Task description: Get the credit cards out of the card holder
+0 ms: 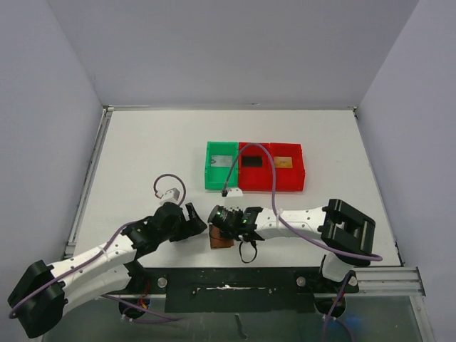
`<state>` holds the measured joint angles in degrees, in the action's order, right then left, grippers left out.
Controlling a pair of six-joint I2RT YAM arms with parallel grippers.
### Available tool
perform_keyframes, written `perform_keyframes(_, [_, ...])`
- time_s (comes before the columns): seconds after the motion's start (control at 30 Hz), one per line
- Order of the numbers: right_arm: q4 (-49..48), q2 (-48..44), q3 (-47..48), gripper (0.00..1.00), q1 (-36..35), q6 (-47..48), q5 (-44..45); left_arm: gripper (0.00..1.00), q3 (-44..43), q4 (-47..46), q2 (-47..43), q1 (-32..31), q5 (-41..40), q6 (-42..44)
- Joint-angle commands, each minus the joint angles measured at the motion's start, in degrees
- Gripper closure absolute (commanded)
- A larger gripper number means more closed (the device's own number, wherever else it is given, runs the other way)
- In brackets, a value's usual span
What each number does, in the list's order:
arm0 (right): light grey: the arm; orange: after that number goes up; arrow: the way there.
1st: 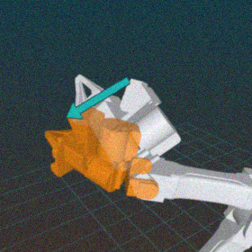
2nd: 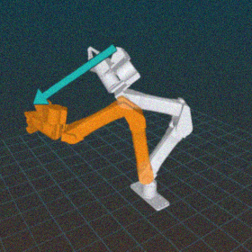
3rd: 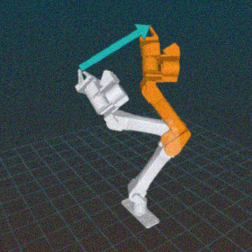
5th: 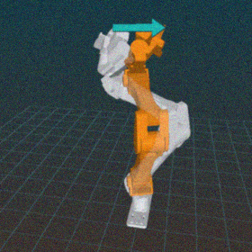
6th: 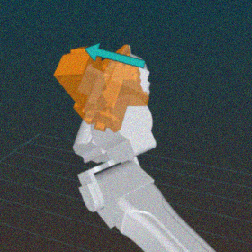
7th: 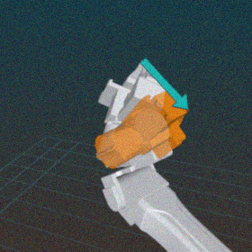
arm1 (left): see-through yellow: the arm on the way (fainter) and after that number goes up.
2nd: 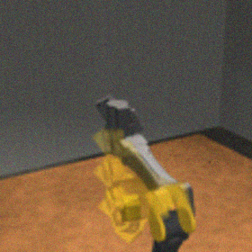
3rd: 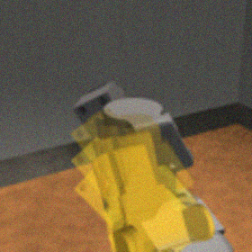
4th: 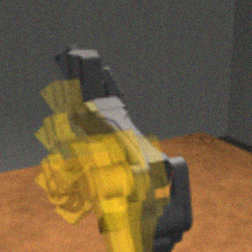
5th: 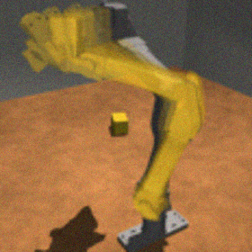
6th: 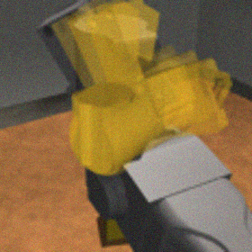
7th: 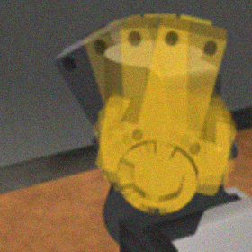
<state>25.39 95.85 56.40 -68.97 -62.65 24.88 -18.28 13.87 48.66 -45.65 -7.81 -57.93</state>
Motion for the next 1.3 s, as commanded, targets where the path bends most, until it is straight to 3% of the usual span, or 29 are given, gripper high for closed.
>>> perform_keyframes(0.0, [-9.1, -3.4, -6.1, 0.81, 2.3, -0.4, -5.2, 0.25, -4.6, -5.6, 4.8, 0.0, 3.5, 2.5])
perform_keyframes(0.4, [-14.0, -4.4, -9.1, 0.85, 4.6, -0.1, -8.5, 0.32, -8.9, -3.5, 15.1, -1.5, 3.2, 5.8])
perform_keyframes(0.8, [-20.3, -7.2, -13.2, 0.88, 7.4, -0.2, -13.4, 0.41, -8.7, -2.1, 19.3, -1.7, 3.4, 6.7])
perform_keyframes(1.0, [-20.6, -8.0, -13.7, 0.89, 7.8, 0.2, -13.8, 0.48, -11.1, 3.4, 22.2, -2.2, 0.2, 5.7])
perform_keyframes(1.27, [-20.1, -8.9, -14.5, 0.89, 7.9, -0.2, -13.2, 0.5, -11.0, 3.4, 21.0, -2.3, -0.5, 4.8])
